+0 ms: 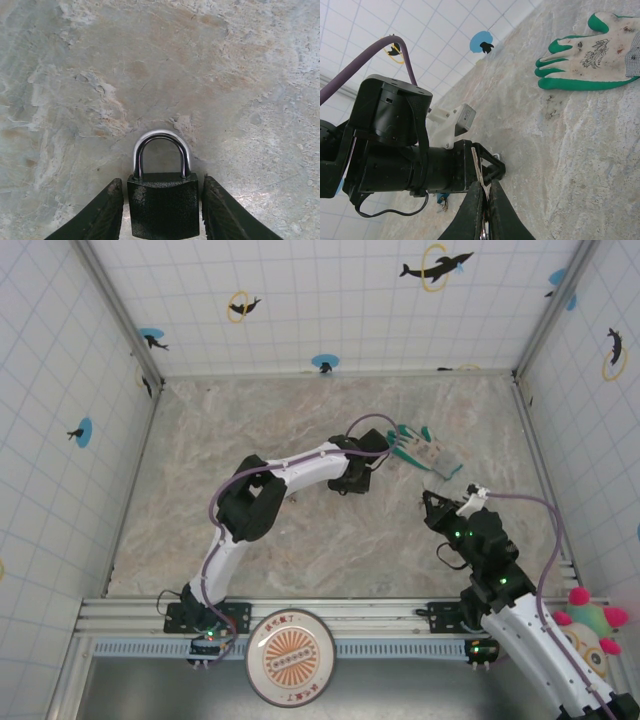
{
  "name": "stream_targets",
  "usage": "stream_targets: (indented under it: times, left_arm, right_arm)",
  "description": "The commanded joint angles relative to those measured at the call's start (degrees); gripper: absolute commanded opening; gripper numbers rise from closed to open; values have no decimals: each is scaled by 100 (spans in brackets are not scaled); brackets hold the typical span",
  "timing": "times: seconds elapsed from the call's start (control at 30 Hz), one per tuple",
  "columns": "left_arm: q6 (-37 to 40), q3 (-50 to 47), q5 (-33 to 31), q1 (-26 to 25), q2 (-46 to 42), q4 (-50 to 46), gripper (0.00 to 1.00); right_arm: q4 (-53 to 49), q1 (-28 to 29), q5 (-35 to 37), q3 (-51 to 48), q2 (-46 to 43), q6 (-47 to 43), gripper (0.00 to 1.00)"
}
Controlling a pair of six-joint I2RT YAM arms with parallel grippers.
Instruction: Unlock with the key
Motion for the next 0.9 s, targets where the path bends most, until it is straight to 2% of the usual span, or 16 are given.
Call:
stream_targets:
  times: [0.0, 0.13, 0.3, 0.57, 0.87]
  left_arm:
    - [10, -161, 266, -4, 85, -137, 39]
    - [8, -250, 271, 3, 65, -121, 31]
    - [-73, -468, 378, 5, -89, 89, 16]
    - [-606, -1240, 348, 118, -1052, 785, 12]
    - [-1089, -2263, 246, 233, -2420, 1204, 11]
  right_arm:
    - [196, -39, 87, -122, -39, 44, 0]
    - [205, -40, 87, -162, -40, 68, 0]
    - [227, -40, 68, -212, -107, 77, 0]
    - [431, -9, -271, -271, -93, -138, 0]
    - [940, 334, -83, -306, 95, -319, 0]
